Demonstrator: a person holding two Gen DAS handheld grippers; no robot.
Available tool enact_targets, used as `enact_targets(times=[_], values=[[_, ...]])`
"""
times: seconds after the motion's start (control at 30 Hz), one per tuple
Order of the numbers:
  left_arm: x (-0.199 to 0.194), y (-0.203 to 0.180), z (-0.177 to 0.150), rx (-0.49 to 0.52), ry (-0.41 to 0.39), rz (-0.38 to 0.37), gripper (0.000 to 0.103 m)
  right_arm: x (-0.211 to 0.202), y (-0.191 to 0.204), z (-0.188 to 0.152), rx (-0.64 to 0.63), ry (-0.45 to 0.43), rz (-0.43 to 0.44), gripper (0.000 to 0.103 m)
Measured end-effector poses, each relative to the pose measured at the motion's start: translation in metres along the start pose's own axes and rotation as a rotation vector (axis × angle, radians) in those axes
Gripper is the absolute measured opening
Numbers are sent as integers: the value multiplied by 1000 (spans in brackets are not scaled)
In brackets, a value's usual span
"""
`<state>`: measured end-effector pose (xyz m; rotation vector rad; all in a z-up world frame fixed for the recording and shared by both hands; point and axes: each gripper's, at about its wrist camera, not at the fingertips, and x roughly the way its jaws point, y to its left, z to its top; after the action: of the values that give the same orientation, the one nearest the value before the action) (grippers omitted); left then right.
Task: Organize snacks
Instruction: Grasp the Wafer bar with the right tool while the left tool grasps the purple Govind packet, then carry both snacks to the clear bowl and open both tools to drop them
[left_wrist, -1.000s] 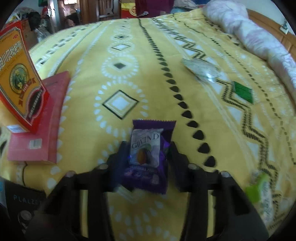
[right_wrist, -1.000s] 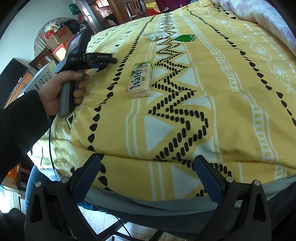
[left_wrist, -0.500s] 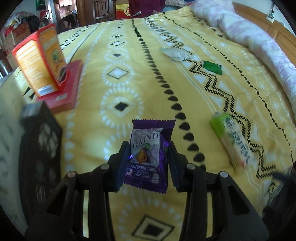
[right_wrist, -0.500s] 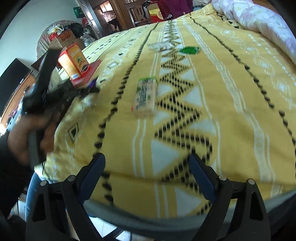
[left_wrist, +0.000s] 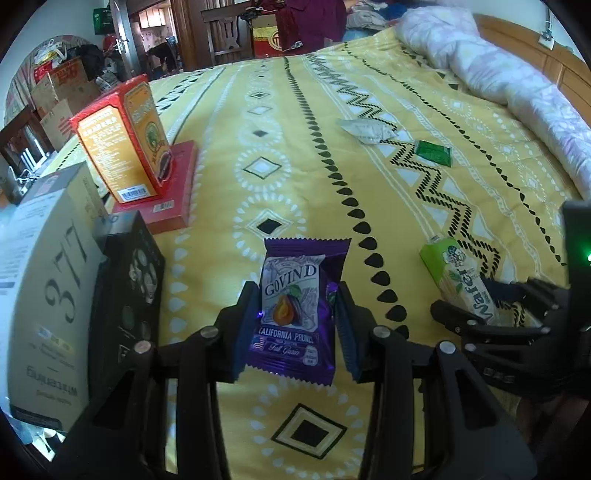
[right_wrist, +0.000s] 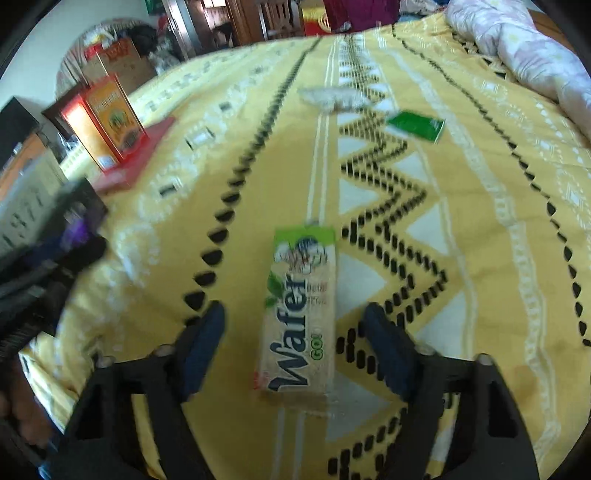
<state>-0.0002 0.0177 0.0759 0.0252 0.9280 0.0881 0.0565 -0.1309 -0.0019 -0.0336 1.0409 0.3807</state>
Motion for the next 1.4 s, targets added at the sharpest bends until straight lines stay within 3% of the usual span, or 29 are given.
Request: enact_targets(times=[0.1,0.13,0.53,0.7,0.93,1.13,1.4], values=[[-6,2,-1,-4,-11,0,41,3,2,-7,-16,-14,-50,51],[-7,2,0,-3,-14,1,41,1,2,-9,-24,-16,-60,39],[-29,10,7,-18,-59,-20,41,-48,0,2,3,-118,-22,38],[-58,24,17,-55,-125,-85,41,-85,8,18,-10,-188,-7,38],[-108,54,35,-101,-243,-98,41,-137,37,48,-53,-302,32,38],[-147,105,46,-156,-329,-24,41,-178,89,82,-135,-381,98,38],[-188,235,31,-382,-398,176,41,-209,203,128,-275,-425,264,38]])
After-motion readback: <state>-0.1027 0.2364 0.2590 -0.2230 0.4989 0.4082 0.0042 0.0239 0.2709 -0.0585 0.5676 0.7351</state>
